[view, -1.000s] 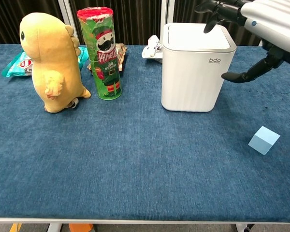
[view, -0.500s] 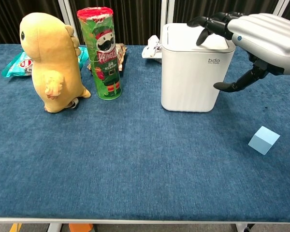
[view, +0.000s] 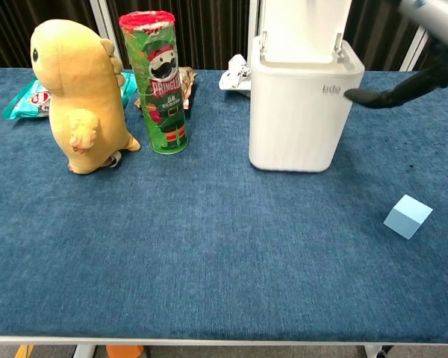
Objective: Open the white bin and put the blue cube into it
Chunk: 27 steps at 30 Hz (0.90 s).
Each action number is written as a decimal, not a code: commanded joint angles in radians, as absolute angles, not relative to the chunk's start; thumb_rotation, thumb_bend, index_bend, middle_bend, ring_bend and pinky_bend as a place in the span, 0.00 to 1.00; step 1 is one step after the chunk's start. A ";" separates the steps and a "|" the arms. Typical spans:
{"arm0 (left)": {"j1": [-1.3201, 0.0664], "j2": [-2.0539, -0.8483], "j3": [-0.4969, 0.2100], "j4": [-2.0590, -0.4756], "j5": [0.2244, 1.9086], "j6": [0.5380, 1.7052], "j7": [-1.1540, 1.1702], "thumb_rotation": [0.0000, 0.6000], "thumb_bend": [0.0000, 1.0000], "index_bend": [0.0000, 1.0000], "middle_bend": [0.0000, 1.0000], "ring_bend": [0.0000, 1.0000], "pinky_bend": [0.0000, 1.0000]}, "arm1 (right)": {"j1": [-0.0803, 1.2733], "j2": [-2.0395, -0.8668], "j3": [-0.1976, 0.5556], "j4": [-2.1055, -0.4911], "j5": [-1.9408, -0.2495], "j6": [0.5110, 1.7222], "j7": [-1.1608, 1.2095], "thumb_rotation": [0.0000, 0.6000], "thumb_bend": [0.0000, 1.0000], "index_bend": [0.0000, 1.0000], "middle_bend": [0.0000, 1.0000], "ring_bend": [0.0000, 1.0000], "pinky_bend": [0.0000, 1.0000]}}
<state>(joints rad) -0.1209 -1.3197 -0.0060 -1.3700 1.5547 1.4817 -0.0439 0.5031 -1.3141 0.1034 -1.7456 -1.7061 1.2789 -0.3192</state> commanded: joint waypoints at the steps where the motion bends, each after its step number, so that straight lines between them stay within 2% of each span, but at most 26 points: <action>1: -0.120 -1.319 -0.005 -1.372 1.555 1.483 -0.043 1.00 0.04 0.10 0.03 0.00 0.11 | 0.412 -1.272 0.017 -1.743 -1.787 1.389 -0.288 1.00 0.14 0.00 0.07 0.00 0.00; 4: -0.121 -1.319 -0.005 -1.373 1.555 1.480 -0.044 1.00 0.04 0.10 0.03 0.00 0.11 | 0.336 -1.263 -0.054 -1.691 -1.793 1.444 -0.250 1.00 0.14 0.00 0.07 0.00 0.00; 8: -0.123 -1.322 -0.004 -1.373 1.557 1.477 -0.042 1.00 0.04 0.10 0.03 0.00 0.11 | 0.273 -1.257 -0.114 -1.619 -1.734 1.426 -0.201 1.00 0.14 0.00 0.07 0.00 0.00; 13: -0.122 -1.329 -0.002 -1.370 1.557 1.476 -0.042 1.00 0.04 0.10 0.03 0.00 0.11 | 0.247 -1.233 -0.143 -1.586 -1.679 1.374 -0.177 1.00 0.14 0.00 0.09 0.01 0.00; 16: -0.121 -1.332 -0.001 -1.367 1.555 1.475 -0.044 1.00 0.04 0.10 0.03 0.00 0.11 | 0.248 -1.226 -0.141 -1.581 -1.652 1.336 -0.197 1.00 0.14 0.00 0.13 0.04 0.01; 18: -0.121 -1.334 0.000 -1.363 1.554 1.472 -0.046 1.00 0.04 0.10 0.03 0.00 0.11 | 0.257 -1.224 -0.135 -1.586 -1.624 1.295 -0.209 1.00 0.15 0.00 0.16 0.06 0.04; 24: -0.117 -1.333 0.000 -1.359 1.551 1.475 -0.054 1.00 0.04 0.10 0.03 0.00 0.11 | 0.297 -1.244 -0.119 -1.591 -1.575 1.179 -0.263 1.00 0.16 0.01 0.24 0.18 0.25; 27: -0.115 -1.334 0.000 -1.355 1.548 1.477 -0.059 1.00 0.04 0.10 0.03 0.00 0.11 | 0.313 -1.264 -0.108 -1.590 -1.557 1.140 -0.280 1.00 0.17 0.03 0.26 0.19 0.27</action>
